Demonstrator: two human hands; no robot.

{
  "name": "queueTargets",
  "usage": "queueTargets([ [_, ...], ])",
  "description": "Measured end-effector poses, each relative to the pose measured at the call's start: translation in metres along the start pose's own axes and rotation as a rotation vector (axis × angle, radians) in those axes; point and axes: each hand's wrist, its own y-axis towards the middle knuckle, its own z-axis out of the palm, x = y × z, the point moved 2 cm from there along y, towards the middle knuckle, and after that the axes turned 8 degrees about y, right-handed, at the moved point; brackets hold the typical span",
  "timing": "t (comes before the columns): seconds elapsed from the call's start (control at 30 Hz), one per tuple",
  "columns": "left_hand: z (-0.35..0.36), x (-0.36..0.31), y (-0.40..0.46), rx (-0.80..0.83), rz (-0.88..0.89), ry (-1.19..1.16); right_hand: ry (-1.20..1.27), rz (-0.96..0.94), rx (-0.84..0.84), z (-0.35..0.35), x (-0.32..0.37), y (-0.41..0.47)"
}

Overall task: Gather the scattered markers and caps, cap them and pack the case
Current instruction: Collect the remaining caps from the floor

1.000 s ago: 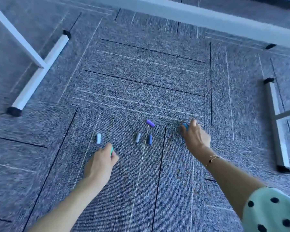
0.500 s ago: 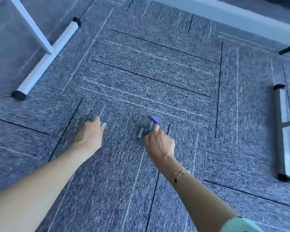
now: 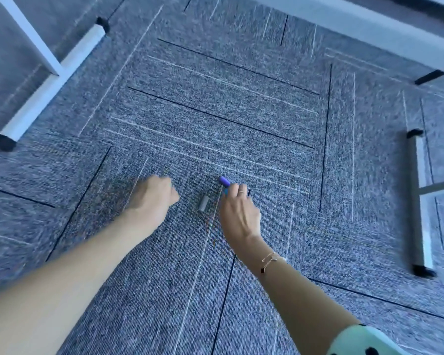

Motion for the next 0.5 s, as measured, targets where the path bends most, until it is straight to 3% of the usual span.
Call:
queueTargets([
  [0.13, 0.004, -0.044, -0.008, -0.098, 0.152, 0.139, -0.023, -0.057, -0.011, -0.013, 0.005, 0.012],
  [0.33, 0.034, -0.068, -0.007, 0.000, 0.062, 0.219, -0.209, -0.085, 0.073, -0.019, 0.014, 0.037],
  [0.5, 0.035, -0.064, -0.011, 0.018, 0.177, 0.378, -0.294, -0.062, 0.205, -0.024, 0.012, 0.047],
])
